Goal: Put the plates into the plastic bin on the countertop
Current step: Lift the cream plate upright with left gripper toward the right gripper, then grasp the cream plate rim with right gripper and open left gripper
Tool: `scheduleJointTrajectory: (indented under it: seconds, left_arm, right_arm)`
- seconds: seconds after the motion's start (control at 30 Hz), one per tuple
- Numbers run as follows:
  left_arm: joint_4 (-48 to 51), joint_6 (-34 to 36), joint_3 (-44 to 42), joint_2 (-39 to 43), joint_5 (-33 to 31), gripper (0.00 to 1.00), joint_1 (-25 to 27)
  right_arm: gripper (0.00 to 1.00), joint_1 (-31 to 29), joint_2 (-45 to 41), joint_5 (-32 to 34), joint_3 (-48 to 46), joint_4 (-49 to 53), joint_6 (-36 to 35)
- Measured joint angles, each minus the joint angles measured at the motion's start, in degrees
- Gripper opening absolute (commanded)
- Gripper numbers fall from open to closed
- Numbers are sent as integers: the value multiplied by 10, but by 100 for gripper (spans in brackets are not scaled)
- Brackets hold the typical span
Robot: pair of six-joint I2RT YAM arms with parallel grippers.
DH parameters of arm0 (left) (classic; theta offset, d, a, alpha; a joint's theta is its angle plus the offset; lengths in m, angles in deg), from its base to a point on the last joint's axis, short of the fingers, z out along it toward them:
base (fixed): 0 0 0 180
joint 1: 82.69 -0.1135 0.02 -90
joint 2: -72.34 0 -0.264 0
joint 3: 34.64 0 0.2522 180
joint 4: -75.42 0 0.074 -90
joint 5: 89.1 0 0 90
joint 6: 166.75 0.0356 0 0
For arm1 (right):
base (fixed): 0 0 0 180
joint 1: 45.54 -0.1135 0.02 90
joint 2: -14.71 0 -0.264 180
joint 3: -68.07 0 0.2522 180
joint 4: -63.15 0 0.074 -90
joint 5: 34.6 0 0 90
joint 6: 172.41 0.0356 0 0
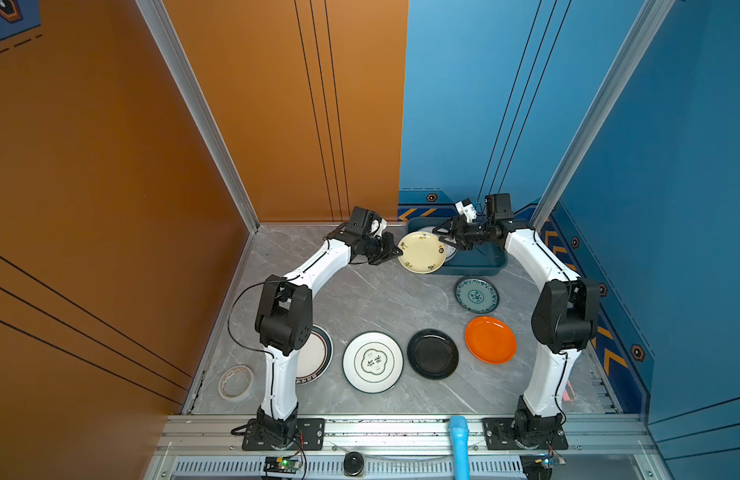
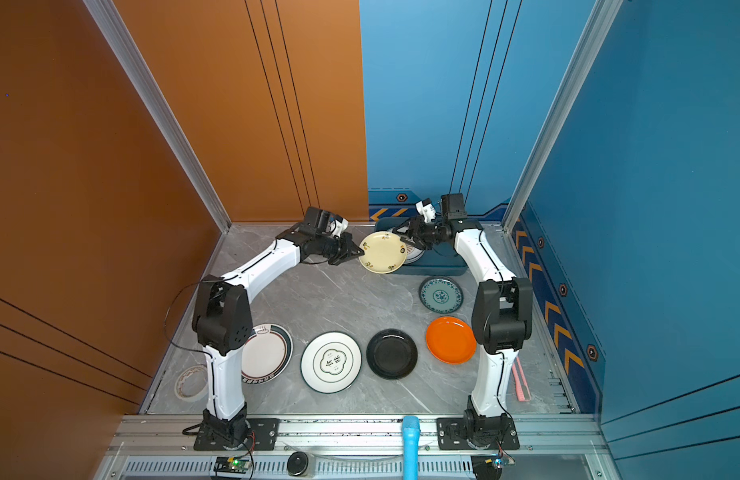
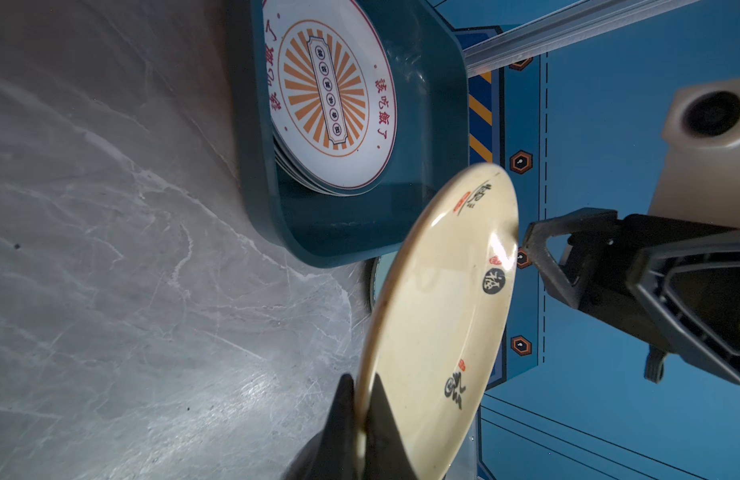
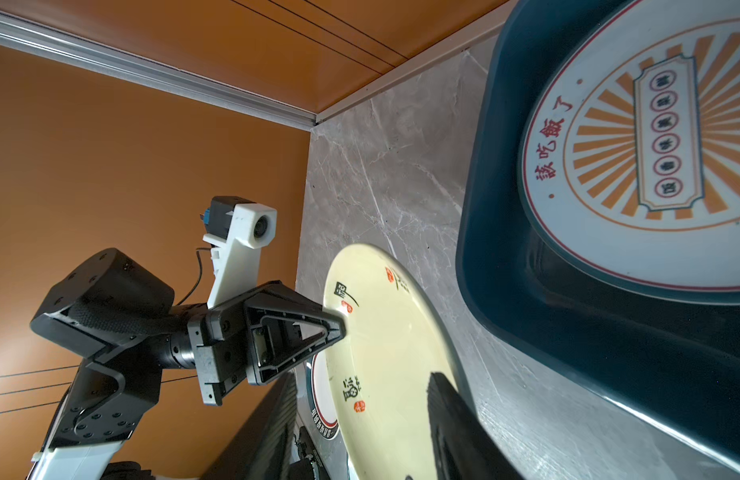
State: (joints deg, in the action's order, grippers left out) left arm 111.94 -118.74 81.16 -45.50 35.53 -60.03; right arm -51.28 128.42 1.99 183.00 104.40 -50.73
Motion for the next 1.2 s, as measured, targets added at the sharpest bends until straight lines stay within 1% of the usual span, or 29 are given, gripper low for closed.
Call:
scheduleJointTrajectory:
  seconds: [0.17,0.43,0.53,0.7,0.83,0.97,1.07,1.1,1.2]
  left_arm:
    - [6,0,11,-1,5,0,-6]
    - [11,2,11,-1,17,0,-12]
    - [11,2,11,-2,21,0,-14]
    - [11,2,28,-14,30,0,-20]
    - [11,2,52,-35,33,0,-21]
    - [11,2,58,-42,36,0,-21]
    - [11,1,70,-50,40,0,-21]
    - [11,0,76,-53,42,0,-21]
    - [11,-2,93,-63,47,0,-21]
  right_arm:
    - [53,0,5,2,6,9,-3]
    - [53,13,5,40,22,10,-4]
    - [52,22,5,44,26,11,-4]
    - [52,26,11,41,29,11,-4]
    - [49,17,25,37,32,21,-5]
    - [47,6,37,28,34,32,-10]
    - [45,-2,38,23,34,39,-16]
    - [42,-4,38,21,35,40,-18]
    - [30,-9,38,17,35,42,-23]
